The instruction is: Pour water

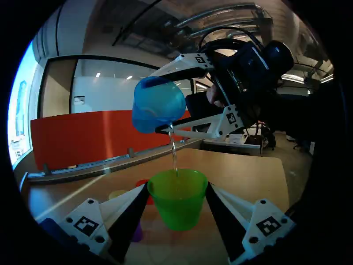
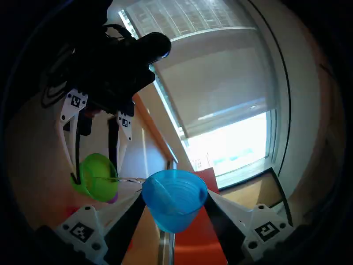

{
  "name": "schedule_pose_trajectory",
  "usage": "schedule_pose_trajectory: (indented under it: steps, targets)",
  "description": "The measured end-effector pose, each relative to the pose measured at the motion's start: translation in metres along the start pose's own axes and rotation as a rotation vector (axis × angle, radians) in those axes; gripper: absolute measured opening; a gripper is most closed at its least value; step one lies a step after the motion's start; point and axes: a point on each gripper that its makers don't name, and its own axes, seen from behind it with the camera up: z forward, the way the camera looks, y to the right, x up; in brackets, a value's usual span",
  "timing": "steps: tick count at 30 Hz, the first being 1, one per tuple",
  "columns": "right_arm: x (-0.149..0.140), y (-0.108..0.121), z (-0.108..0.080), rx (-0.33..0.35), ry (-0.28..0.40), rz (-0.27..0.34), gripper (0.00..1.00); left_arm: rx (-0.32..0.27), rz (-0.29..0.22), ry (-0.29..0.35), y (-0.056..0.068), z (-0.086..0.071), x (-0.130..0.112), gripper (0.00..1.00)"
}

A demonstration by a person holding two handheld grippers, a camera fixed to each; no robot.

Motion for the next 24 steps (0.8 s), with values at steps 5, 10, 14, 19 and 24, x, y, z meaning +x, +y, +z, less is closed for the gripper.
schedule_pose_trajectory:
  steps: [5, 10, 14, 19, 24]
  targets:
    - [0.0005, 0.0008, 0.0002, -0.002, -0.002, -0.015, 0.91, 0.0, 0.002, 0.0, -0.0003, -0.0001, 0.0003, 0.88]
    - [0.0011, 0.0006, 0.0002, -0.003, -0.002, -0.024, 0.91, -0.001, 0.002, 0.0, -0.0003, -0.0003, -0.0001, 0.88]
    - [0.0011, 0.0009, 0.0002, -0.005, -0.002, -0.03, 0.91, 0.0, 0.004, 0.0, -0.0006, -0.0004, -0.0006, 0.88]
    - [0.0019, 0.0011, 0.0, -0.006, -0.003, -0.037, 0.91, 0.0, 0.004, 0.001, -0.0008, -0.0006, -0.0002, 0.88]
    - [0.0032, 0.0021, -0.0007, -0.009, -0.002, -0.045, 0.91, 0.002, 0.008, 0.001, -0.0009, -0.0004, 0.0002, 0.88]
